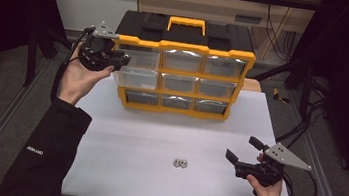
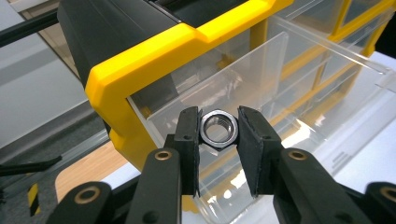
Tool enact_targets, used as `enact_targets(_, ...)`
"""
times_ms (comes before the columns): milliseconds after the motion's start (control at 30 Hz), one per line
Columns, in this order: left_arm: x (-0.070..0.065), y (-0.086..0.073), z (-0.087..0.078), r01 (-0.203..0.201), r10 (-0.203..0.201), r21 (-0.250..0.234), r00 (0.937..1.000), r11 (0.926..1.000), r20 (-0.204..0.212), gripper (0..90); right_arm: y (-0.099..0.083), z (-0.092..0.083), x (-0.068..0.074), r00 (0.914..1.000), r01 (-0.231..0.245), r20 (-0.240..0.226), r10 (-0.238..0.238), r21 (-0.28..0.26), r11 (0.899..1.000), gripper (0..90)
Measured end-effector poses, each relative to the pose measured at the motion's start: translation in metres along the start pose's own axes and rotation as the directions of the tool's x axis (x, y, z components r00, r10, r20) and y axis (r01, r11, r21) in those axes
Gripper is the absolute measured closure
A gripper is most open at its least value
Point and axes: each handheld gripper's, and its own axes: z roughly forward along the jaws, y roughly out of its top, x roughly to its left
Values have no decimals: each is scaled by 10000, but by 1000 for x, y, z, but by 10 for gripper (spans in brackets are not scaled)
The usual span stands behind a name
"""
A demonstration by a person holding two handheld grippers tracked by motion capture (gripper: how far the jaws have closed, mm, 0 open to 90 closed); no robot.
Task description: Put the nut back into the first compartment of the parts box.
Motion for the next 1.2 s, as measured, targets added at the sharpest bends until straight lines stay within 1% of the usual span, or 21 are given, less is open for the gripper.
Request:
enact_targets(133,-1,1,5,74,-74,200,10000,9998,21,690,0,0,0,10000,-9,2,9,9,10000,36)
enact_targets(167,-2,2,5,173,-174,167,9998,9997,64,690,0,0,0,10000,-3,-5,3,7,10000,36)
enact_targets(233,-2,2,5,93,-92,203,10000,9998,-38,690,0,0,0,10000,1,1,-1,2,10000,36)
enact_targets(267,-2,2,5,151,-150,222,9999,9996,-24,690,0,0,0,10000,-11,-2,11,0,10000,36)
enact_targets(367,-1,2,4,155,-154,198,9999,9997,-38,688,0,0,0,10000,-4,-13,4,-15,10000,36)
enact_targets(433,-1,2,4,217,-216,75,9997,9997,-66,681,0,0,0,10000,-7,-6,7,-2,10000,35)
enact_targets(500,0,2,1,302,-302,-81,9995,9995,5,666,0,0,0,10000,-4,-5,4,3,10000,35)
enact_targets(533,0,2,0,325,-326,-199,9995,9993,-27,658,0,0,0,10000,-6,-4,6,2,10000,36)
enact_targets(600,0,1,-4,298,-298,-274,9996,9992,-18,649,0,0,0,10000,6,-12,-6,-13,10000,36)
enact_targets(633,0,1,-6,353,-355,-370,9994,9987,-47,636,0,0,0,10000,-2,-16,2,-6,10000,36)
enact_targets(700,0,1,-10,469,-469,-800,9989,9957,12,599,0,0,0,10000,16,-1,-16,2,10000,35)
enact_targets(733,-1,1,-13,443,-442,-897,9990,9950,31,570,0,0,0,10000,2,-4,-2,5,10000,35)
enact_targets(800,-2,0,-17,515,-507,-1256,9987,9907,94,515,0,0,0,10000,16,7,-16,3,10000,36)
enact_targets(867,-4,0,-23,440,-410,-1483,9989,9880,236,446,1,-1,0,10000,29,29,-29,-23,10000,35)
enact_targets(900,-5,-1,-25,426,-373,-1653,9987,9853,348,410,1,-1,0,10000,38,20,-38,-31,10000,35)
enact_targets(933,-6,-2,-28,335,-257,-1771,9986,9836,461,370,1,-1,-1,10000,59,24,-59,-64,10000,35)
enact_targets(967,-7,-3,-31,337,-223,-1978,9980,9797,595,325,1,-1,-1,10000,62,20,-62,-74,10000,35)
enact_targets(1033,-10,-5,-34,273,-119,-2144,9973,9764,728,270,1,-1,-1,10000,57,21,-57,-68,10000,35)
enact_targets(1067,-12,-6,-36,260,-90,-2241,9970,9742,767,236,1,-1,0,10000,34,41,-34,-55,10000,35)
enact_targets(1133,-17,-8,-39,70,104,-2366,9973,9716,721,176,0,-1,0,10000,41,30,-41,-13,10000,35)
enact_targets(1200,-22,-11,-42,68,126,-2558,9972,9667,741,119,0,0,0,10000,35,26,-35,-18,10000,34)
